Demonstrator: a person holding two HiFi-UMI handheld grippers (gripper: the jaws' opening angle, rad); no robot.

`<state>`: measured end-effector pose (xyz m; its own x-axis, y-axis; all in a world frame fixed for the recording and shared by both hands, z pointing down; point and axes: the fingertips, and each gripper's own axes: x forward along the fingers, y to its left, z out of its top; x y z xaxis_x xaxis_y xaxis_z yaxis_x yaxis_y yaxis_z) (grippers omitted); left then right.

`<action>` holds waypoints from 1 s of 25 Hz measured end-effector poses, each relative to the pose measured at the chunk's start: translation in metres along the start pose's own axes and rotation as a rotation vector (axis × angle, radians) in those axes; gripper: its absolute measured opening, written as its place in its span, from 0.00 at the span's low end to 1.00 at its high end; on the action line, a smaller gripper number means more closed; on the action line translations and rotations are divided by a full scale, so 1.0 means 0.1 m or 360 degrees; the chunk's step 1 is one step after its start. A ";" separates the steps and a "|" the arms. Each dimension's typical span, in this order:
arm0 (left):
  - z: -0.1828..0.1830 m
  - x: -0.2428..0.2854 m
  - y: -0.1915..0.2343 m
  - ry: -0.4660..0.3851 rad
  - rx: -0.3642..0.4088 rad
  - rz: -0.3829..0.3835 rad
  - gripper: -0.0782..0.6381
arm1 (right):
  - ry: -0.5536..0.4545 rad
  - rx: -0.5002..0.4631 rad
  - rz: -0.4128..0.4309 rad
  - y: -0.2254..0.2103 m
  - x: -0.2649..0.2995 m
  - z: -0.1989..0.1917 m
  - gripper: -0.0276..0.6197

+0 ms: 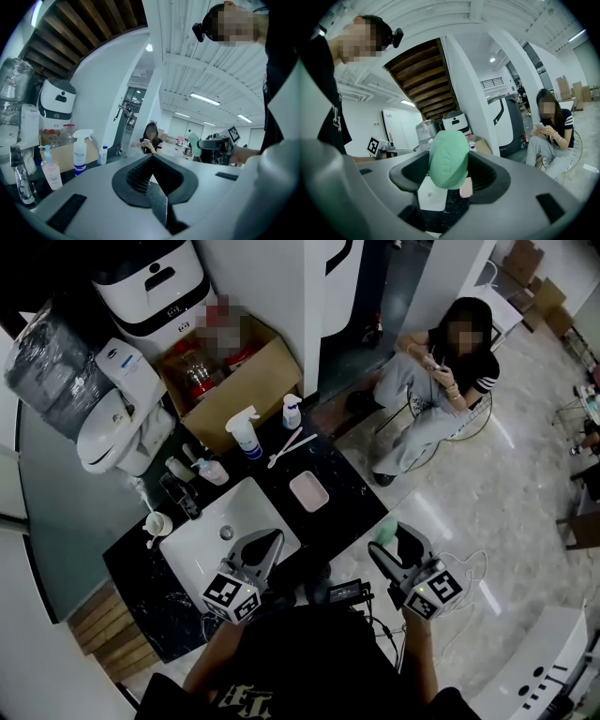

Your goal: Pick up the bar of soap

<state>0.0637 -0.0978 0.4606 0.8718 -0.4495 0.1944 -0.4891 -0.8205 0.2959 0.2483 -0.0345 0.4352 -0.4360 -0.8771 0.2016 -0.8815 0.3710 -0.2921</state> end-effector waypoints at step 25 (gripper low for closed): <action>0.09 -0.03 0.15 -0.0027 -0.0005 0.0021 0.12 | 0.0047 -0.0015 0.0006 0.01 0.21 0.00 0.44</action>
